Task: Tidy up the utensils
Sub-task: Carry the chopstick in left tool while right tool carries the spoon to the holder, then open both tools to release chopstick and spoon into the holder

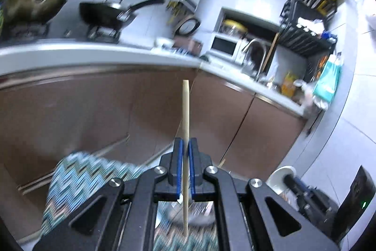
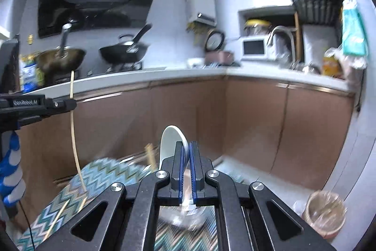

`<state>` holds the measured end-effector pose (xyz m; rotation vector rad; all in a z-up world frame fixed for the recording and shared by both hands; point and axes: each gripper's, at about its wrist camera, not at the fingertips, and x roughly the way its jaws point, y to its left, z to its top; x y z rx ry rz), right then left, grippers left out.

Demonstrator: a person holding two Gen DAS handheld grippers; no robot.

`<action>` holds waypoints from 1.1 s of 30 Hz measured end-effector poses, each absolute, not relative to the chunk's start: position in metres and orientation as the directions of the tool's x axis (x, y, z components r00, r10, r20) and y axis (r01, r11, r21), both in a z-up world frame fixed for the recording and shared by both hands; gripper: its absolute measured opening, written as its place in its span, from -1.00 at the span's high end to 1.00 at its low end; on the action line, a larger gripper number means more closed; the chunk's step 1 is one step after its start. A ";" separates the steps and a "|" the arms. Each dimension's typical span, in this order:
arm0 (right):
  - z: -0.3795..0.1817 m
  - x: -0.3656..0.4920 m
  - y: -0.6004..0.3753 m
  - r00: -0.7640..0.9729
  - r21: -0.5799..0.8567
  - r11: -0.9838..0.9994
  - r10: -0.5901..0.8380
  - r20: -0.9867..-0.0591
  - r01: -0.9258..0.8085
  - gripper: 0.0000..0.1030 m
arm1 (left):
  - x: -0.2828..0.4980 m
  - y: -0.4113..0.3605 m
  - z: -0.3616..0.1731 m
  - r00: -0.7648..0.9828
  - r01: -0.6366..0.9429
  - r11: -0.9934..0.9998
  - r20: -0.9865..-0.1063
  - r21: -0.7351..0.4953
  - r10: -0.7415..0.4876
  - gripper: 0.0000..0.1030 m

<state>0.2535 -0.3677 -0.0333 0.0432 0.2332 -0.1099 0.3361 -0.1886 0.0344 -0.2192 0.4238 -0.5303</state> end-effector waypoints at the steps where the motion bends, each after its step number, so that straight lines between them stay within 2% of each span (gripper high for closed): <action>1: -0.032 0.259 -0.369 0.968 0.022 0.991 -0.121 -0.221 0.129 0.90 | 0.342 -0.200 0.037 0.781 0.450 0.837 -0.316 -0.313 -0.538 0.91; 6: -0.037 0.293 -0.373 0.964 -0.017 0.983 -0.185 -0.194 0.185 0.90 | 0.369 -0.245 0.027 0.809 0.444 0.851 -0.285 -0.279 -0.515 0.91; 14: -0.082 0.320 -0.379 0.953 -0.037 0.979 -0.206 -0.222 0.203 0.90 | 0.404 -0.286 -0.034 0.826 0.397 0.887 -0.330 -0.236 -0.457 0.91; 25: -0.125 0.326 -0.380 0.934 -0.036 0.977 -0.212 -0.287 0.211 0.83 | 0.394 -0.297 -0.079 0.880 0.343 0.933 -0.311 -0.110 -0.360 0.88; 30: -0.126 0.320 -0.375 0.932 -0.037 0.977 -0.210 -0.295 0.209 0.61 | 0.381 -0.292 -0.075 0.888 0.348 0.934 -0.292 -0.082 -0.356 0.75; 33: -0.122 0.315 -0.372 0.933 -0.039 0.977 -0.214 -0.291 0.211 0.56 | 0.370 -0.288 -0.070 0.891 0.351 0.934 -0.281 -0.071 -0.356 0.67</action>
